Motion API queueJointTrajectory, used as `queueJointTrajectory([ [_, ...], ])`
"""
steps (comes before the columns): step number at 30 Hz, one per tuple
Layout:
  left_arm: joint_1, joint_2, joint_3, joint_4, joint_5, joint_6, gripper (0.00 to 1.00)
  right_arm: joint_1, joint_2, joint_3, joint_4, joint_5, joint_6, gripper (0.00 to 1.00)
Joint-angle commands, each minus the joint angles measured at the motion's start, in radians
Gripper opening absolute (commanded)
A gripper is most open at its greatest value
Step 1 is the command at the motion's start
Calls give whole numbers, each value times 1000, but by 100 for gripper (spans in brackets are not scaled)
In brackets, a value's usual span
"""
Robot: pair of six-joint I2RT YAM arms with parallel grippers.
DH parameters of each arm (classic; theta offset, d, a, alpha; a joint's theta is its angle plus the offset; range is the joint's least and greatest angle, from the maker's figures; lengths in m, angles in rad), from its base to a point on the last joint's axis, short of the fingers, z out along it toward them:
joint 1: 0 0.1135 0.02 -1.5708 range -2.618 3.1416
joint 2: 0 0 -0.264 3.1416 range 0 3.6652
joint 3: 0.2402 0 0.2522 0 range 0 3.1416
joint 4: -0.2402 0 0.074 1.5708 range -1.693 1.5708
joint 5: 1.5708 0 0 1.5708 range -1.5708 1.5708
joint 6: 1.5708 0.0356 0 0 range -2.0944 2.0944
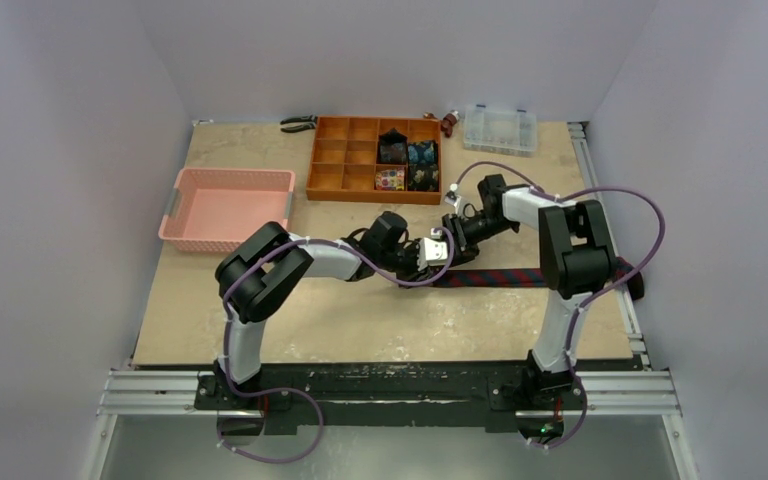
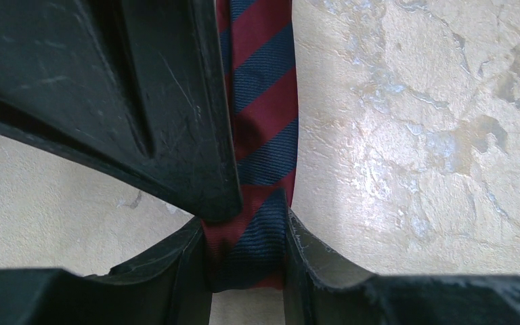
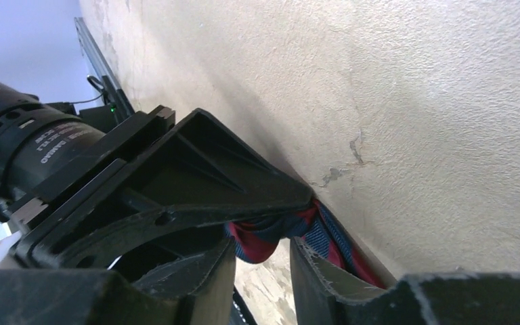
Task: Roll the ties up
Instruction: Roll the tie at the center of the board.
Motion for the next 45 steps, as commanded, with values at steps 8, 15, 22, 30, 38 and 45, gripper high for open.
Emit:
queueJointTrajectory([
  [8,-3,78,-23,-243,-96,48,22,8,42,-18,18,-32,-28,32],
  [15,-3,81,-13,-249,-100,43,22,10,47,-18,-36,-121,-75,33],
  [22,-4,83,-8,-252,-101,41,22,11,46,-42,-26,-87,-74,10],
  [30,30,52,-102,-28,-7,-38,54,11,79,-51,15,160,-39,0],
  [38,51,65,-175,307,101,-150,63,38,100,-41,16,306,-53,0],
  [45,56,123,-226,596,181,-304,65,84,117,-25,13,421,-43,0],
])
